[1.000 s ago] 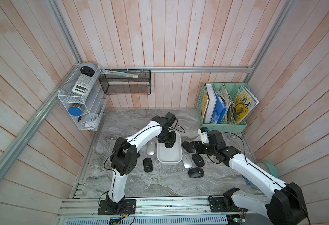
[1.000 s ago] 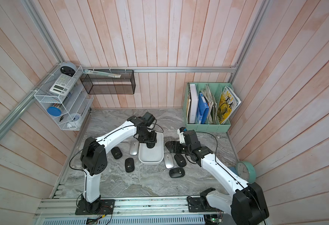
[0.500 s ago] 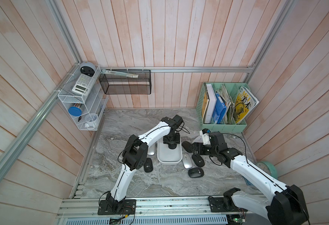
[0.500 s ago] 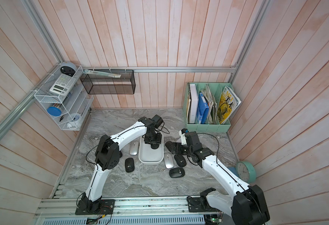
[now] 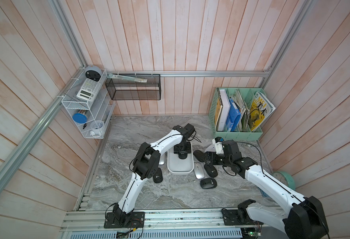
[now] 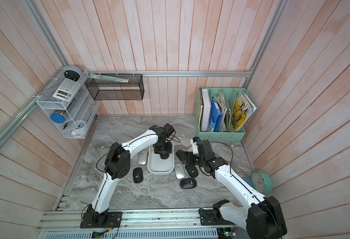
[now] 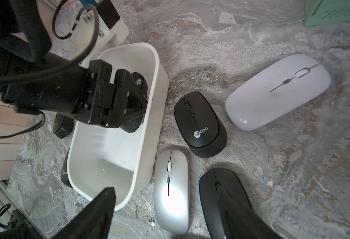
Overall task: Put the mouse in the storage box
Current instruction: Place the mouse in the storage box.
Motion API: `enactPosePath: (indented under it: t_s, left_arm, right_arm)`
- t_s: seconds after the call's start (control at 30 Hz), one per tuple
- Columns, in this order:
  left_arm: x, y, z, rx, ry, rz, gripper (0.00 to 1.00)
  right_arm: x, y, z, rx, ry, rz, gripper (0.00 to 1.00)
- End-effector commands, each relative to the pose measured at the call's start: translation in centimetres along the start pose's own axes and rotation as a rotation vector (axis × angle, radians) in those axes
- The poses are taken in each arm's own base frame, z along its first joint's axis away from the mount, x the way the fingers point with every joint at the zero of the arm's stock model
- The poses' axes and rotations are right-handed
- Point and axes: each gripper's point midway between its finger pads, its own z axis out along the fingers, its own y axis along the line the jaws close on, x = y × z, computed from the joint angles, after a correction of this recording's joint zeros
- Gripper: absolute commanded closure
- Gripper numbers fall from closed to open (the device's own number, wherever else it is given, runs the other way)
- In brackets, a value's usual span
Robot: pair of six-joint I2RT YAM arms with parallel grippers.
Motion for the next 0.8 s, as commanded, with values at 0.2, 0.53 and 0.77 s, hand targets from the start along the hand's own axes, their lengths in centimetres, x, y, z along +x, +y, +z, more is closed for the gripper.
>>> enactPosePath:
  t_s: [0.2, 0.53, 0.77]
  left_arm:
    - [0.3, -0.3, 2.3, 0.025, 0.023, -0.027, 0.47]
    - [0.8, -0.9, 2.5, 0.063, 0.04, -0.025, 0.35]
    - [0.8, -1.0, 1.6, 0.074, 0.027, -0.008, 0.26]
  right_arm:
    - [0.2, -0.1, 0.3, -0.002, 0.016, -0.004, 0.16]
    - [0.6, -0.2, 0.2, -0.007, 0.016, 0.009, 0.16]
    - [0.1, 0.2, 0.0, -0.014, 0.007, 0.002, 0.16]
